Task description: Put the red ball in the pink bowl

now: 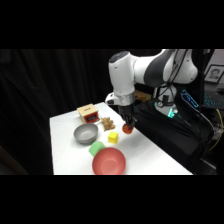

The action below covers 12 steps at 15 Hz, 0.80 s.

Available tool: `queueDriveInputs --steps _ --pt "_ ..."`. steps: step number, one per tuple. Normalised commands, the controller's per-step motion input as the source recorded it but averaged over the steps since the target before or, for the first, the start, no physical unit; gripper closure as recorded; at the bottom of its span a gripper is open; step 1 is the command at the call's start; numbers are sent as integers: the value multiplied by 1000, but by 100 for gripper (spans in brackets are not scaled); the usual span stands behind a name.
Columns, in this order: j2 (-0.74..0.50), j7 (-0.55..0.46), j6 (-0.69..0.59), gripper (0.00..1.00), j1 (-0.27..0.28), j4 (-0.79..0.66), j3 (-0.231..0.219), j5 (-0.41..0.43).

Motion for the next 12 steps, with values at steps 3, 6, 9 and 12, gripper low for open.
queueDriveInputs --steps 3,6,9,12 --pt "259 132 -177 98 54 430 9 -87" --pt "294 89 -91 98 46 424 7 -34" --pt "284 86 -67 98 45 446 6 -2" --pt "276 92 -43 98 54 432 2 -26"
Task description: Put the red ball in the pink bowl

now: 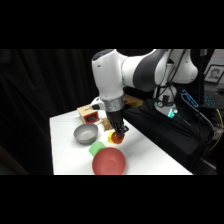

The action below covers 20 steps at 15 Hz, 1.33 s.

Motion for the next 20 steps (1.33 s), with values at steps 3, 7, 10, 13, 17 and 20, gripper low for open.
queueDriveInputs --steps 3,7,10,13,17,20 --pt "304 108 46 98 57 383 -19 -68" --pt "320 87 166 98 60 323 -29 -56" --pt "279 106 233 98 68 270 -47 -49" --pt "236 135 187 98 81 230 -69 -54" --pt "177 120 115 98 78 165 -75 -53" --pt "124 83 67 67 67 141 -51 -22"
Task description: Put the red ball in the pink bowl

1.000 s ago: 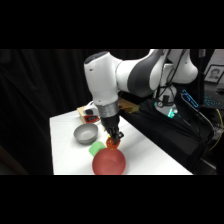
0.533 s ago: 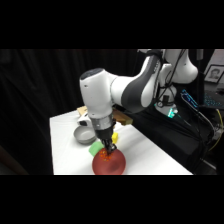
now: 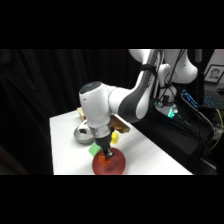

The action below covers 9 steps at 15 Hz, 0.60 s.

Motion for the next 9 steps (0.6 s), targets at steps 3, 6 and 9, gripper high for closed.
queueDriveInputs --steps 3,6,9 --pt "90 45 -14 44 56 138 -13 21" --pt "16 24 -130 18 48 144 -4 19" --pt "-100 -18 -308 0 22 138 17 36"
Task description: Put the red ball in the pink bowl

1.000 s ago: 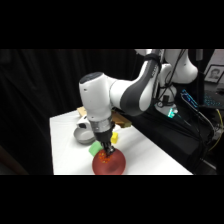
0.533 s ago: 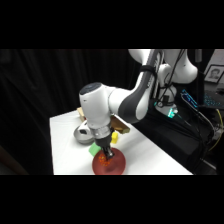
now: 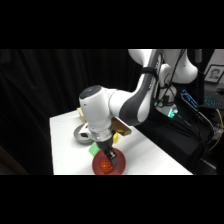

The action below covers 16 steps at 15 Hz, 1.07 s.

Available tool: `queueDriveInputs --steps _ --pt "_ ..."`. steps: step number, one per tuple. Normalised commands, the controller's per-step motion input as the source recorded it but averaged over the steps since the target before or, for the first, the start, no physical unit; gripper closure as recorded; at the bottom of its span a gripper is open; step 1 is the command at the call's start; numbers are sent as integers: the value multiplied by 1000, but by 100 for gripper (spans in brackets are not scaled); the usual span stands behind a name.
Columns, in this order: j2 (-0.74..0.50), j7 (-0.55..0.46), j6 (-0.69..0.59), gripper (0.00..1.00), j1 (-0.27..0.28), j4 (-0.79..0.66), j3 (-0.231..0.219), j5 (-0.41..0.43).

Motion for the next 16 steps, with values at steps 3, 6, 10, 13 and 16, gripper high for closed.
queueDriveInputs --steps 3,6,10,13,16 --pt "-216 83 -488 0 66 121 -27 -27" --pt "-267 89 -507 0 52 87 -16 -23" --pt "-331 57 -380 0 18 19 8 12" --pt "-371 81 -201 0 17 -59 0 -30" --pt "-311 130 -35 0 26 -103 -24 -122"
